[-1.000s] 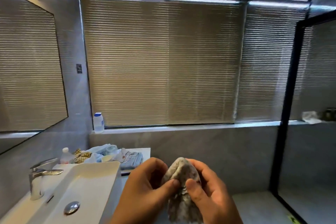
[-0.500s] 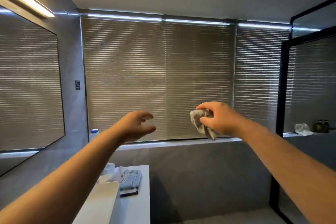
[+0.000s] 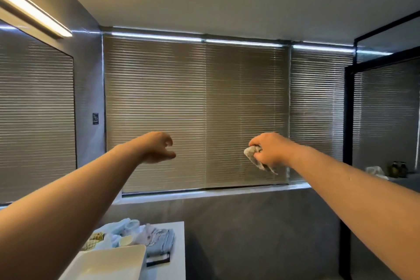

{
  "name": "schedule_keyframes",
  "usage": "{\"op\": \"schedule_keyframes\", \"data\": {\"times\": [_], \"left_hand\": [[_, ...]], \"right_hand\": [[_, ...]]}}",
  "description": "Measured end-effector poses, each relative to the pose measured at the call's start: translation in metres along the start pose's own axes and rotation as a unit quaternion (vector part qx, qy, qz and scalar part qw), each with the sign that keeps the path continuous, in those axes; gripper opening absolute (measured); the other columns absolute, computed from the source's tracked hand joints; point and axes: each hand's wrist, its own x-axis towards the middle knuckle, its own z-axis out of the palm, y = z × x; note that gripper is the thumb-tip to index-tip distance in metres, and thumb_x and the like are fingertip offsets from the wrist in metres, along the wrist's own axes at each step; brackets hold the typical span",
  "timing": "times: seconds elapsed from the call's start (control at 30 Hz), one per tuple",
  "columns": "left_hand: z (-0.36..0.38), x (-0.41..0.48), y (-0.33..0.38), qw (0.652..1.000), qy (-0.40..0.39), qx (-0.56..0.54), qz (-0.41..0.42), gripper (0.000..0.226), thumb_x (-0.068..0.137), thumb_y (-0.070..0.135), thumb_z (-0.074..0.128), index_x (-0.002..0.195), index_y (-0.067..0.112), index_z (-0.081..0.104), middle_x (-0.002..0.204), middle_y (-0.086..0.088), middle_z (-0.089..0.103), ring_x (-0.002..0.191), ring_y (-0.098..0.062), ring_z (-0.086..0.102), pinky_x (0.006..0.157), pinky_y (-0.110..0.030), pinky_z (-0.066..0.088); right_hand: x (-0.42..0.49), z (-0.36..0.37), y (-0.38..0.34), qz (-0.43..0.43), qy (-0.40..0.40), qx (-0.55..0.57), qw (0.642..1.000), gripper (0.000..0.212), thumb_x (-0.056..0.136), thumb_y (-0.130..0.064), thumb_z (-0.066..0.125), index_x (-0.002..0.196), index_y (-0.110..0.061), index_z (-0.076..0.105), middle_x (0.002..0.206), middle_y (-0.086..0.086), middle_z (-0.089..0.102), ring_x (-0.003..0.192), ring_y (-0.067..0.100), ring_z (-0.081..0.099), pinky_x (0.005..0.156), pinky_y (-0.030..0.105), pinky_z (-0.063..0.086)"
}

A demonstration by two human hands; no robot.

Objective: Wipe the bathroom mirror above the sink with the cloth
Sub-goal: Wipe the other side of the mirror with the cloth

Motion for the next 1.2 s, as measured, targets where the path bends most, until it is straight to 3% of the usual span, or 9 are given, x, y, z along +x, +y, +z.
{"op": "schedule_keyframes", "data": {"times": [0.23,0.4,0.7,1.07,1.2], "left_hand": [[-0.012,0.03,0.002,1.0,0.028,0.002,0.0,0.05,0.089,0.042,0.062,0.13,0.014,0.056,0.13,-0.004,0.059,0.118,-0.021,0.055,0.101,-0.036,0.045],[-0.003,0.055,0.039,1.0,0.02,0.007,0.01,0.049,0.088,0.043,0.064,0.127,0.015,0.057,0.128,-0.003,0.061,0.116,-0.021,0.056,0.099,-0.034,0.045],[0.029,0.106,0.124,0.999,0.032,-0.005,0.011,0.048,0.086,0.043,0.063,0.126,0.017,0.059,0.125,-0.001,0.062,0.113,-0.019,0.058,0.098,-0.033,0.046],[0.055,0.139,0.154,0.999,0.02,0.024,-0.024,0.048,0.088,0.046,0.061,0.128,0.02,0.057,0.126,0.001,0.061,0.112,-0.016,0.057,0.097,-0.035,0.048],[0.071,0.162,0.15,0.999,0.015,0.033,-0.02,0.047,0.089,0.046,0.061,0.129,0.021,0.056,0.127,0.001,0.06,0.112,-0.016,0.056,0.097,-0.033,0.048]], "right_hand": [[0.014,-0.017,0.015,-0.018,0.01,-0.044,0.999,0.013,0.087,-0.025,0.05,0.084,-0.032,0.061,0.088,-0.008,0.062,0.08,0.02,0.066,0.071,0.043,0.059],[0.016,-0.023,0.048,-0.043,0.023,-0.116,0.992,0.018,0.094,-0.025,0.046,0.098,-0.026,0.063,0.096,-0.008,0.054,0.091,0.018,0.056,0.082,0.04,0.052],[0.04,-0.017,0.154,-0.08,0.051,-0.087,0.992,0.025,0.094,-0.028,0.052,0.116,-0.031,0.061,0.106,-0.008,0.055,0.097,0.016,0.054,0.083,0.035,0.048],[0.089,0.011,0.209,-0.132,0.072,-0.029,0.988,0.012,0.093,-0.033,0.052,0.099,-0.03,0.061,0.096,-0.01,0.055,0.09,0.017,0.056,0.081,0.04,0.052],[0.116,0.025,0.212,-0.13,0.066,-0.006,0.989,0.016,0.094,-0.033,0.052,0.105,-0.029,0.064,0.098,-0.01,0.056,0.09,0.015,0.057,0.082,0.039,0.053]]}}
